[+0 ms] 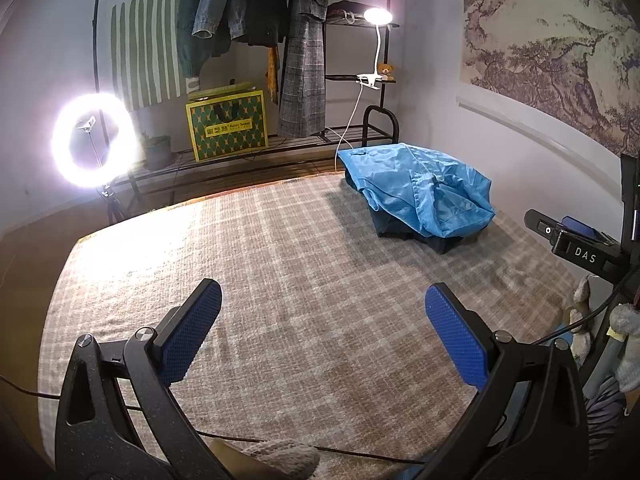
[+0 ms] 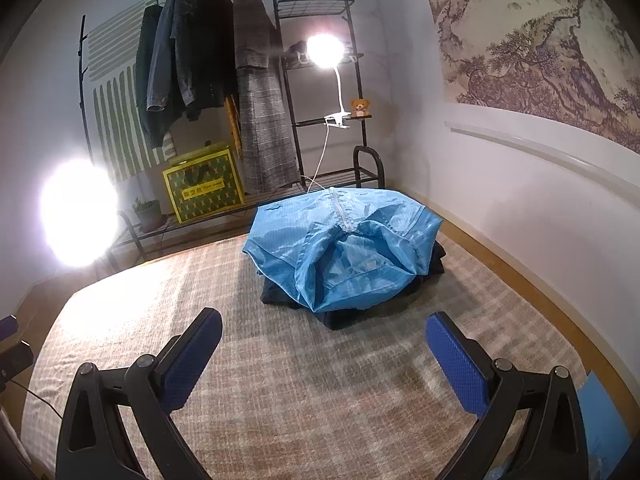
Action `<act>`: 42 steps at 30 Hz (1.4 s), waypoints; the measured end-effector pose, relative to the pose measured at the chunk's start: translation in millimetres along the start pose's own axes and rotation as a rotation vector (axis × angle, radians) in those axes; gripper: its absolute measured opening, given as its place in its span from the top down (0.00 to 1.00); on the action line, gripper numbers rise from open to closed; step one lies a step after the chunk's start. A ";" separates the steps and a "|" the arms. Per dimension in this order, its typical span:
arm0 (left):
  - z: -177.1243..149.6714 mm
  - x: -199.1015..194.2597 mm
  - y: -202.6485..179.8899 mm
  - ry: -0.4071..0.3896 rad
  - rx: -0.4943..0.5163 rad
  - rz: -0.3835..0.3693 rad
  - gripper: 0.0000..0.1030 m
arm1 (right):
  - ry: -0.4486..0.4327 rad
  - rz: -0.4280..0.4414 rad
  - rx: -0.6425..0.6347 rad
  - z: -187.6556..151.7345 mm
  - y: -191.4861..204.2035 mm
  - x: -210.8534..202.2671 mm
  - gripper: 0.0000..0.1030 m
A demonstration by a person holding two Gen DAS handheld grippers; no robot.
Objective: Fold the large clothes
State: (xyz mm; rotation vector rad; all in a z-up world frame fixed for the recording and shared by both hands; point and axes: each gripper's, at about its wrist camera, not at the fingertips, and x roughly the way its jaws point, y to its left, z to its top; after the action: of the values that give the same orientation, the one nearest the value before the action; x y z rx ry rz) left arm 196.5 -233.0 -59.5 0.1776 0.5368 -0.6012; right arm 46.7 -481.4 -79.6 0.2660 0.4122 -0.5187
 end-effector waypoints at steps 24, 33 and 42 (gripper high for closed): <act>-0.6 -0.4 -2.9 -0.001 -0.001 0.007 0.00 | 0.008 0.004 0.003 -1.7 0.5 2.2 0.00; -0.8 -2.0 -1.8 0.000 -0.001 0.005 0.00 | 0.011 0.005 0.008 -2.5 0.8 1.2 0.00; -1.1 -1.4 -1.9 -0.001 0.002 0.005 0.00 | 0.012 0.005 0.008 -2.8 0.9 1.2 0.00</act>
State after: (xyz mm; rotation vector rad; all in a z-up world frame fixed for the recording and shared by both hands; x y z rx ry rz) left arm 193.9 -233.6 -59.6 0.1805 0.5351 -0.5970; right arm 47.2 -480.2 -82.6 0.2778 0.4206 -0.5141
